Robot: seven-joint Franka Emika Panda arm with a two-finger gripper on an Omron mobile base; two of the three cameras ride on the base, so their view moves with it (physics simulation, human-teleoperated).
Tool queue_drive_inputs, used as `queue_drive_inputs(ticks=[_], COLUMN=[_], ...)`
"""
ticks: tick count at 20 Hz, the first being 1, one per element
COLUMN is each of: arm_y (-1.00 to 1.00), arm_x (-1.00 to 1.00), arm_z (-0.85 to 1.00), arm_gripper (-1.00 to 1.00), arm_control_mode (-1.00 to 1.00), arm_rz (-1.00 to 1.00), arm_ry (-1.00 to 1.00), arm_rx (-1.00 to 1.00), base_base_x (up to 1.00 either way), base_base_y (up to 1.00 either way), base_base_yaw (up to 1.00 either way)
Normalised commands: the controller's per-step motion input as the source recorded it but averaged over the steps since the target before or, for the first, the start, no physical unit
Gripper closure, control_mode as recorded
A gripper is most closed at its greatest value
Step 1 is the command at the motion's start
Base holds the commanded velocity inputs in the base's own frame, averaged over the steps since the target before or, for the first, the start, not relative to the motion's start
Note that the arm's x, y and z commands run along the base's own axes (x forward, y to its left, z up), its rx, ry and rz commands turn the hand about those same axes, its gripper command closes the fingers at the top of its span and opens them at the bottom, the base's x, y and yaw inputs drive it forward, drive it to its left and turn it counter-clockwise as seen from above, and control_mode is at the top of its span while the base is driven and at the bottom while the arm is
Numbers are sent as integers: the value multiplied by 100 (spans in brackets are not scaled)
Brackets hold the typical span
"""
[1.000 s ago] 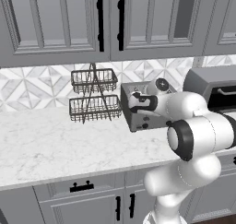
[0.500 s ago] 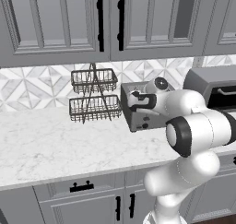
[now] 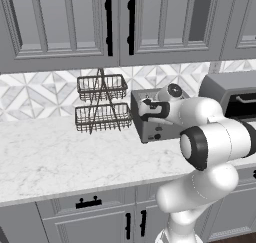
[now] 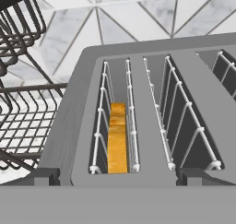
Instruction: Start the toaster. Once the lever pops up, take the bread to the plate on the dining counter.
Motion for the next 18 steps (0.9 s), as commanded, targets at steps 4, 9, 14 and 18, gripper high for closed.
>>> queue_drive_inputs(ticks=[4, 9, 14, 18], arm_y=[0, 0, 0, 0], arm_x=[0, 0, 0, 0], arm_z=[0, 0, 0, 0], arm_gripper=[-100, -100, -100, -100], arm_control_mode=[-100, -100, -100, -100], arm_rz=[0, 0, 0, 0], arm_ry=[0, 0, 0, 0], arm_rx=[0, 0, 0, 0], base_base_x=[0, 0, 0, 0], base_base_y=[0, 0, 0, 0], base_base_yaw=[0, 0, 0, 0])
